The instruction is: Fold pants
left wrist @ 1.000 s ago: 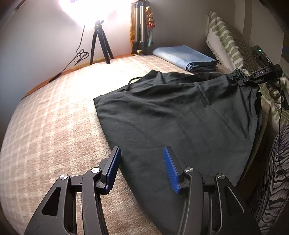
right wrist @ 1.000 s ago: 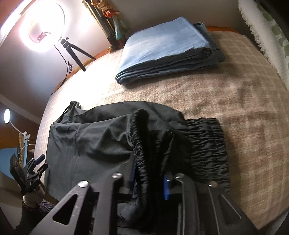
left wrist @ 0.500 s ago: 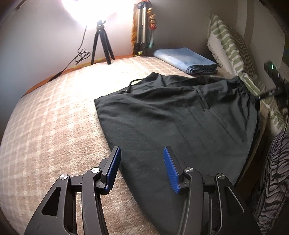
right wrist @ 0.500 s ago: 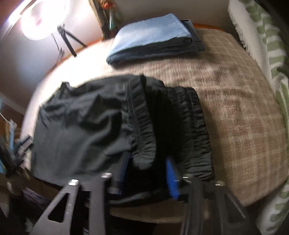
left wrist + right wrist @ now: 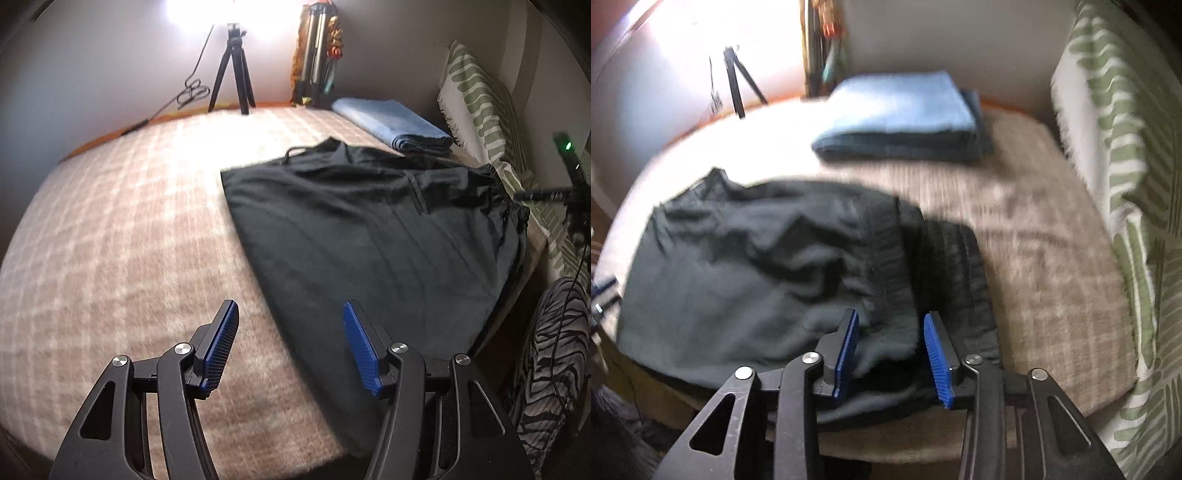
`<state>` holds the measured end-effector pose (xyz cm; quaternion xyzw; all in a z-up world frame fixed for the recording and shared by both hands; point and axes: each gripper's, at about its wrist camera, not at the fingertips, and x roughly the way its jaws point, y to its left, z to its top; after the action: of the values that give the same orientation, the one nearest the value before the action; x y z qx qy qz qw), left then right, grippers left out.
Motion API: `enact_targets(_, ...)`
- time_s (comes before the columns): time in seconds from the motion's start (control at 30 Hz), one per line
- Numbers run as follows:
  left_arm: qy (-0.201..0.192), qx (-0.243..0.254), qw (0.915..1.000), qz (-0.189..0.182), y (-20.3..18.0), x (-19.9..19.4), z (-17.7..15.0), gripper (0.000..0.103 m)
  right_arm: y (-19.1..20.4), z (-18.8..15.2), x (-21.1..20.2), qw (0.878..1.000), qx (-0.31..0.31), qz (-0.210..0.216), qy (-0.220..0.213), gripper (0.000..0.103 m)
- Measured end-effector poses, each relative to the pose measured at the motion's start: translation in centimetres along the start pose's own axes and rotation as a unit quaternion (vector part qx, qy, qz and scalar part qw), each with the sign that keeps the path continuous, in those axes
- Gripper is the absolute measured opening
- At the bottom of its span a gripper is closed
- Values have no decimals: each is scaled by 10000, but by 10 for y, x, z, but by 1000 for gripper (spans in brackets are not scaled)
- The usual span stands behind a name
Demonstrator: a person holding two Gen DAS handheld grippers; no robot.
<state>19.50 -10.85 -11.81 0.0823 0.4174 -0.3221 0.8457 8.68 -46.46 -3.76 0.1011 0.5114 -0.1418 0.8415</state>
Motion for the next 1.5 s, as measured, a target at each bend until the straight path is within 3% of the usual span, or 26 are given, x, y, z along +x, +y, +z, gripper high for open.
enact_targets(0.1, 92, -121, 9999, -2, -1, 2, -7, 58, 22, 10, -20, 9994, -40, 85, -340, 45)
enact_targets(0.17, 93, -247, 9996, -29, -1, 3, -11, 58, 43, 18, -29, 9979, -154, 433, -456, 61)
enact_targets(0.33, 187, -375, 9990, -147, -5, 9, -16, 58, 108, 39, -33, 9889, -513, 1304, -487, 62)
enact_targets(0.43, 159, -438, 9988, -156, -6, 10, -17, 58, 145, 52, -24, 9820, -616, 1747, -366, 62)
enact_targets(0.6, 75, -890, 9952, -391, 7, 8, -18, 58, 210, 67, -5, 9732, -984, 2071, -161, 62)
enact_targets(0.8, 3, -1125, 9921, -559, 12, 7, -19, 55, 285, 84, 31, 9617, -1115, 2467, 426, 62)
enact_targets(0.97, -6, -1362, 9866, -894, 17, 10, -19, 27, 346, 90, 67, 9621, -1325, 2249, 788, 62)
enact_targets(1.07, -34, -1507, 9822, -1120, 18, 8, -18, 26, 371, 90, 89, 9631, -1453, 2013, 1038, 62)
enact_targets(1.23, -159, -1374, 9827, -1228, 12, 1, -15, 26, 394, 88, 112, 9653, -1808, 1402, 1262, 62)
enact_targets(1.5, -138, -1442, 9808, -1308, 18, -2, -16, 26, 418, 78, 131, 9553, -2360, 806, 1588, 62)
